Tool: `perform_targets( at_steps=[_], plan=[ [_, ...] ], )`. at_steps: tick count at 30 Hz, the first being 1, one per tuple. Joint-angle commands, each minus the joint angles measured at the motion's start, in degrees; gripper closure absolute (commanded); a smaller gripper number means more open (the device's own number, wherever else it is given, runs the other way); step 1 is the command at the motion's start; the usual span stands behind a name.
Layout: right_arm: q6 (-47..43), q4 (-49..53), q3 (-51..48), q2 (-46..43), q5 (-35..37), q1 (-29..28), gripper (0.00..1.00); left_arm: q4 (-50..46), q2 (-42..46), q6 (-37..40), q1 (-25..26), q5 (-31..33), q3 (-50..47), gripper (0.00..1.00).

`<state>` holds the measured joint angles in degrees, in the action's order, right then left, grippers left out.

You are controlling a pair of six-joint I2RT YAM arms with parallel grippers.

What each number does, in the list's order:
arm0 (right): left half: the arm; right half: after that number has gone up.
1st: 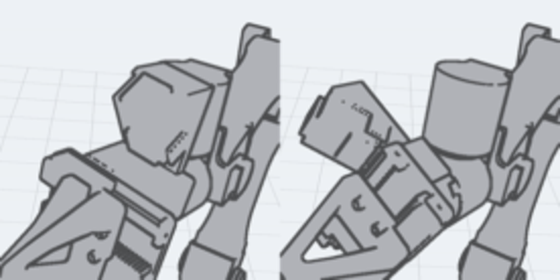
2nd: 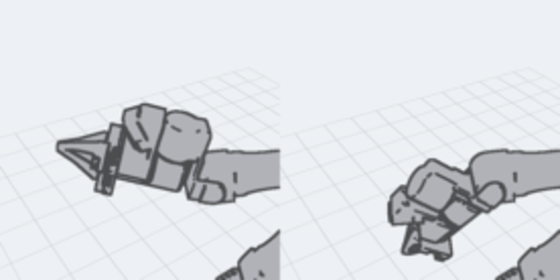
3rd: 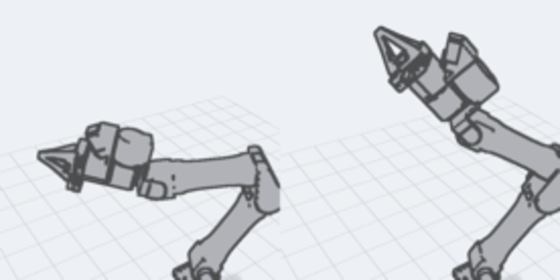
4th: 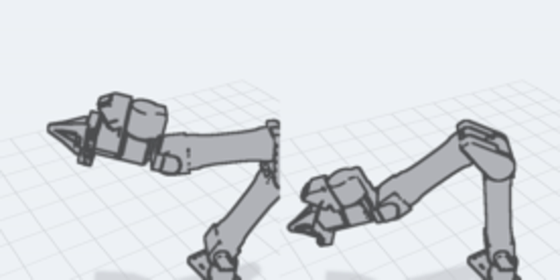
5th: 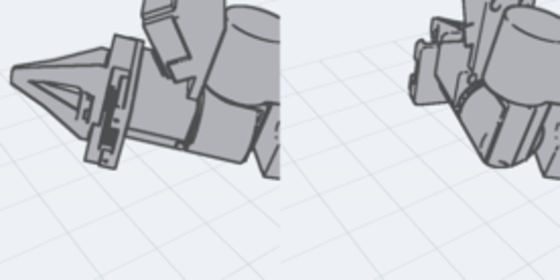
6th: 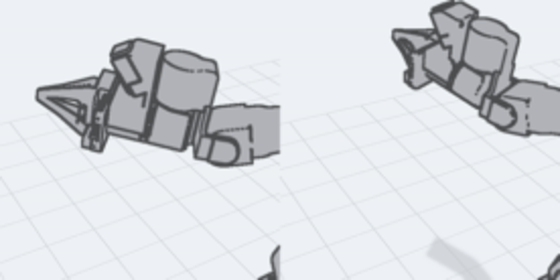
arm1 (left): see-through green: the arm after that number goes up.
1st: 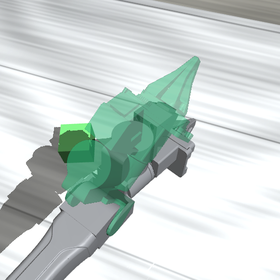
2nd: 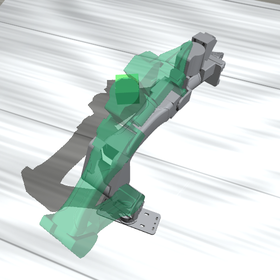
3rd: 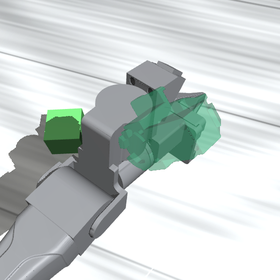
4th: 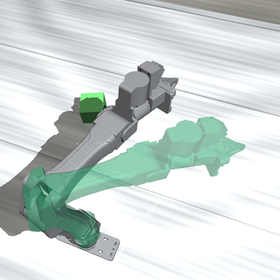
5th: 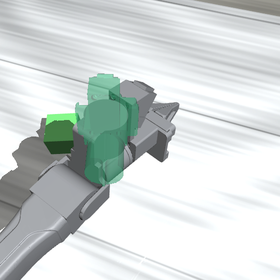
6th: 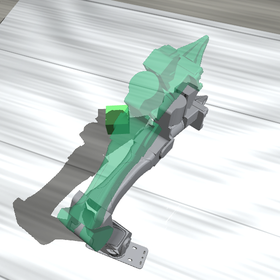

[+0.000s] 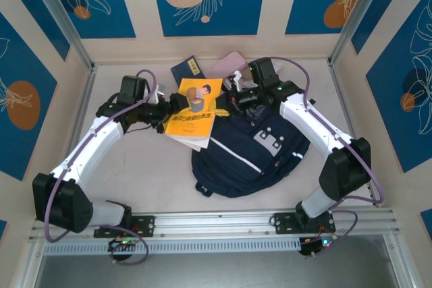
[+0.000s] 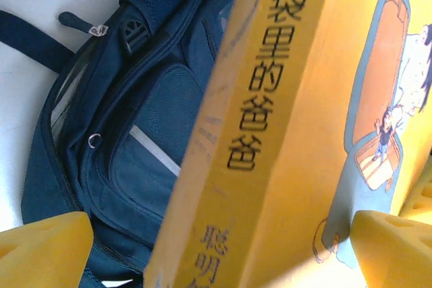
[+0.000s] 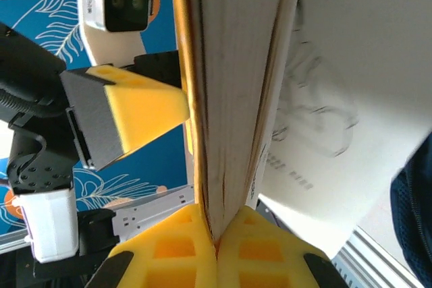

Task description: Pack books, pencil case, and school supplies into a backpack

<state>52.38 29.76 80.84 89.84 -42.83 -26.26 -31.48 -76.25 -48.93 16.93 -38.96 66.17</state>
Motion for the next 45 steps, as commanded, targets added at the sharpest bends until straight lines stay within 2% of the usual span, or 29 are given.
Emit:
perform_targets(
  at_steps=[1, 6, 14, 16, 17, 18, 19, 22, 26, 29, 32, 37, 39, 42, 45],
  plan=[
    [1.15, -4.40, -1.36, -3.26, -5.29, 0.27, 1.00, 3.04, -0.97, 0.81, 1.19, -2.94, 1.54, 0.06],
    [1.40, -4.99, -3.77, -3.95, -3.34, 1.58, 1.00, 11.14, -1.31, -3.58, 3.17, -7.24, 0.43, 0.26],
    [3.32, -7.14, -8.22, -6.13, -0.74, 3.62, 1.00, 24.38, -0.66, -11.56, 3.99, -11.27, -3.29, 0.66],
    [2.30, -5.09, -8.03, -6.42, 0.88, 3.65, 0.98, 26.36, -0.59, -12.05, 4.26, -11.82, -3.55, 0.80],
    [1.53, -3.85, -7.86, -6.60, 1.82, 3.67, 0.92, 27.26, -0.45, -12.14, 4.32, -11.96, -3.66, 0.87],
    [0.81, -2.42, -7.75, -6.94, 3.00, 3.78, 0.78, 28.21, -0.28, -12.07, 4.42, -12.27, -3.88, 0.97],
    [0.21, -1.03, -7.63, -7.27, 4.13, 3.95, 0.66, 29.60, 0.00, -11.83, 4.67, -12.75, -4.08, 1.00],
    [-0.67, 1.74, -7.71, -8.33, 7.22, 4.34, 0.45, 32.95, 1.03, -11.29, 6.00, -13.76, -5.06, 1.00],
    [-0.39, 2.62, -9.29, -9.98, 10.35, 4.46, 0.19, 33.12, 3.42, -9.19, 8.30, -11.53, -5.46, 1.00],
    [1.42, 0.46, -11.33, -9.56, 8.32, 4.32, 0.14, 32.17, 4.75, -8.73, 8.76, -10.18, -5.27, 1.00],
    [1.96, 0.28, -12.78, -9.40, 9.37, 3.88, 0.11, 31.15, 5.31, -8.55, 8.73, -9.96, -4.68, 1.00],
    [6.35, -8.46, -16.71, -9.65, 7.07, 3.09, 0.08, 33.63, 6.02, -11.34, 8.82, -10.20, -5.29, 1.00],
    [11.58, -19.71, -20.25, -9.69, 3.30, 2.75, 0.07, 34.87, 6.02, -12.74, 8.92, -10.28, -5.47, 1.00],
    [23.56, -41.73, -26.50, -9.60, 0.17, 2.44, 0.06, 34.09, 6.10, -12.80, 8.99, -9.78, -5.42, 1.00],
    [27.40, -50.01, -27.49, -9.51, -0.31, 1.85, 0.08, 33.47, 6.11, -12.98, 9.00, -9.17, -5.70, 1.00]
  ],
)
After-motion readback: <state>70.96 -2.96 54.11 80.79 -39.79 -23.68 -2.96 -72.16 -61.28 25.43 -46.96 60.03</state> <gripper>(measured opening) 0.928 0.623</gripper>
